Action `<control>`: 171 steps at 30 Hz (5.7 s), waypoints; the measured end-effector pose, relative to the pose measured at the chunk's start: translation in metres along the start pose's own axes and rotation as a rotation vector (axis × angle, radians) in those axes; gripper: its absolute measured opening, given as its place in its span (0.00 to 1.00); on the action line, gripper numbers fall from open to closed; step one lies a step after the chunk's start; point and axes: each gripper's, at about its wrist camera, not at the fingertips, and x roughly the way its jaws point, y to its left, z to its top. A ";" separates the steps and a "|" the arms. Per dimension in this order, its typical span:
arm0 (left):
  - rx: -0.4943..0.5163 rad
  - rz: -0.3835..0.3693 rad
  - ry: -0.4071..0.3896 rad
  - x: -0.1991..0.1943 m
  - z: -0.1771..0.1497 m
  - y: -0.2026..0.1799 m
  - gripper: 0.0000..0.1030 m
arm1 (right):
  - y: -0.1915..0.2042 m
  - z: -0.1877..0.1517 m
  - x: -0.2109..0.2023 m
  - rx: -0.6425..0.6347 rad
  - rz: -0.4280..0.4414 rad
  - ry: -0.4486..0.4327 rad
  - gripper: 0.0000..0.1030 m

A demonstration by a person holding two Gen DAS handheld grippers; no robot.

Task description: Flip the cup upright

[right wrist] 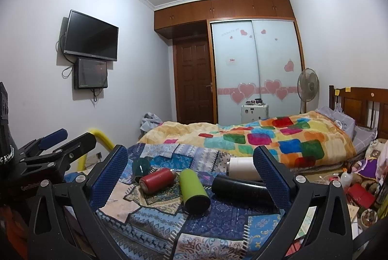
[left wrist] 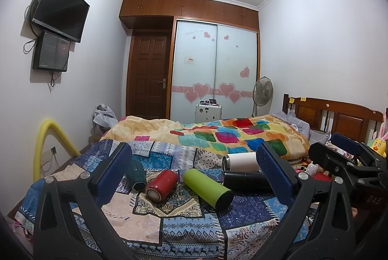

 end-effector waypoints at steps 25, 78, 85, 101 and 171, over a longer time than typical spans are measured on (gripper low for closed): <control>0.047 -0.003 0.165 0.120 -0.053 0.044 1.00 | -0.024 -0.060 0.208 -0.119 0.115 0.579 1.00; -0.020 0.038 0.247 0.141 -0.074 0.068 1.00 | -0.013 -0.067 0.243 -0.161 0.229 0.873 0.61; -0.005 0.053 0.252 0.125 -0.071 0.061 1.00 | -0.003 -0.058 0.212 -0.177 0.260 0.821 0.61; 0.009 0.068 0.296 0.116 -0.082 0.056 1.00 | 0.014 -0.112 0.217 -0.205 0.330 0.917 0.61; 0.119 -0.127 0.983 0.295 -0.133 -0.026 0.80 | -0.105 -0.115 0.152 -0.003 0.139 0.593 0.71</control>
